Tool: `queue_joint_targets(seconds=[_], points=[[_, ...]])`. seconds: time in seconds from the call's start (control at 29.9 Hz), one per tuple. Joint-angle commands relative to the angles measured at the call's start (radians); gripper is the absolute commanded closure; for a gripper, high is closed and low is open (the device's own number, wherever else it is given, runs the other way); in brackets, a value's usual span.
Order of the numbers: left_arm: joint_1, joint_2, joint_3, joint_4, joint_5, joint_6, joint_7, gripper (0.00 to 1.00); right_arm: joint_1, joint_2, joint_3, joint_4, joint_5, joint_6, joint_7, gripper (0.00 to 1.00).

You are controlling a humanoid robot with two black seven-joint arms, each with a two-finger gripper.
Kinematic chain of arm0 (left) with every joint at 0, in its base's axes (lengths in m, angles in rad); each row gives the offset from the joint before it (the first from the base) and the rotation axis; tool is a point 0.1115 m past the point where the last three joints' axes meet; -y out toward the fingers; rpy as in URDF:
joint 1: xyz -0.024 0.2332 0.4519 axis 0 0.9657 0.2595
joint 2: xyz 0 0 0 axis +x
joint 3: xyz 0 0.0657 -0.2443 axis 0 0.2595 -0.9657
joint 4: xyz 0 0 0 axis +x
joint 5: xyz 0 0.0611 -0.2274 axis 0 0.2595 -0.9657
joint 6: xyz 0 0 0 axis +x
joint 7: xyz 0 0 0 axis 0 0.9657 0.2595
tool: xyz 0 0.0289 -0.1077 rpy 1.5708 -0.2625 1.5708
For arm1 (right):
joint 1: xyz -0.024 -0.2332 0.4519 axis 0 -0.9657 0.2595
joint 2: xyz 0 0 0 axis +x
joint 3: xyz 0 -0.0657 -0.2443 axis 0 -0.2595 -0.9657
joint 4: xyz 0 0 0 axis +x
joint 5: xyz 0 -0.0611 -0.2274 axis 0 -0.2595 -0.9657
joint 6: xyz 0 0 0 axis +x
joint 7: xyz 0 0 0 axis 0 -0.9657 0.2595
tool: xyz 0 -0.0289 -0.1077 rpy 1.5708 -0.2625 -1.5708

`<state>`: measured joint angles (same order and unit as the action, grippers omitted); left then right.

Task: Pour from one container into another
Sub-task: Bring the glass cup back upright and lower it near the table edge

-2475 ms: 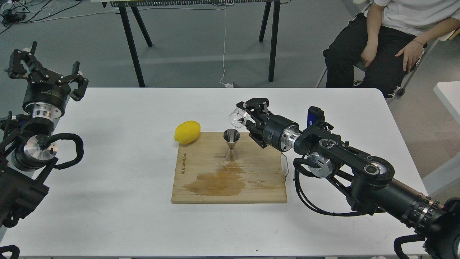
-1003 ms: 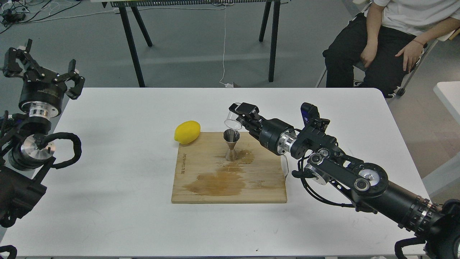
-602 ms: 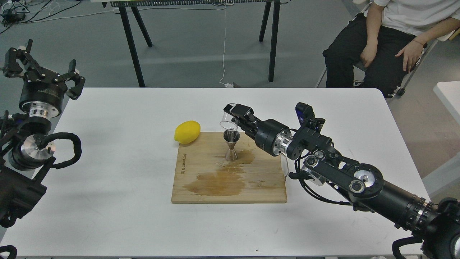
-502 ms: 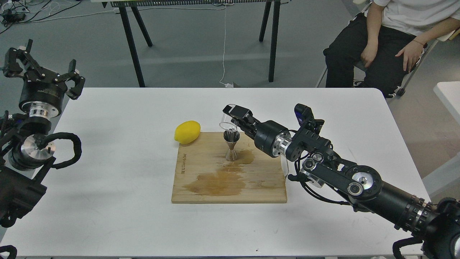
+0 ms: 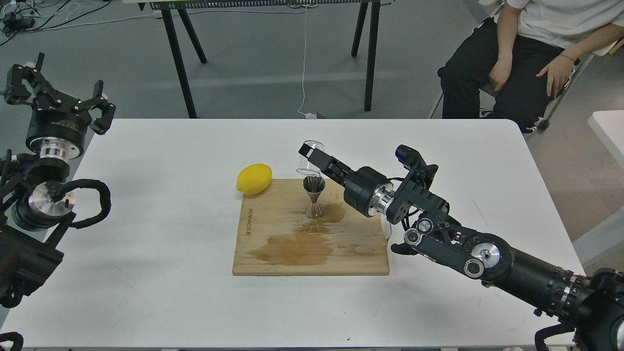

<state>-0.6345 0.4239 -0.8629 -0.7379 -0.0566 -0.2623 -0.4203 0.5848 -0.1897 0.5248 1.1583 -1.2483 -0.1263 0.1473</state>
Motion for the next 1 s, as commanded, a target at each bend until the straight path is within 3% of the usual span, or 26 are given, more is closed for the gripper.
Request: queue_joint_targets(seconds=[0.0, 0.17, 0.54, 0.77, 0.97], points=[[-0.001, 0.001, -0.001, 0.000, 0.000, 0.000, 0.000, 0.00, 0.000, -0.005, 0.018, 0.001, 0.018, -0.001, -0.008, 0.66], [-0.001, 0.001, -0.001, -0.001, 0.000, 0.002, 0.000, 0.00, -0.009, -0.037, 0.087, 0.026, 0.254, 0.019, -0.044, 0.65], [-0.001, -0.004, -0.002, -0.005, -0.002, -0.002, 0.000, 0.00, -0.103, -0.258, 0.259, 0.146, 0.889, 0.042, -0.135, 0.65], [-0.001, -0.005, -0.011, -0.005, -0.003, -0.003, 0.000, 0.00, -0.256, -0.304, 0.405, 0.130, 1.315, 0.085, -0.205, 0.63], [-0.001, -0.004, -0.030, -0.005, -0.003, -0.005, 0.003, 0.00, -0.417, -0.294, 0.553, 0.069, 1.541, 0.159, -0.275, 0.63]])
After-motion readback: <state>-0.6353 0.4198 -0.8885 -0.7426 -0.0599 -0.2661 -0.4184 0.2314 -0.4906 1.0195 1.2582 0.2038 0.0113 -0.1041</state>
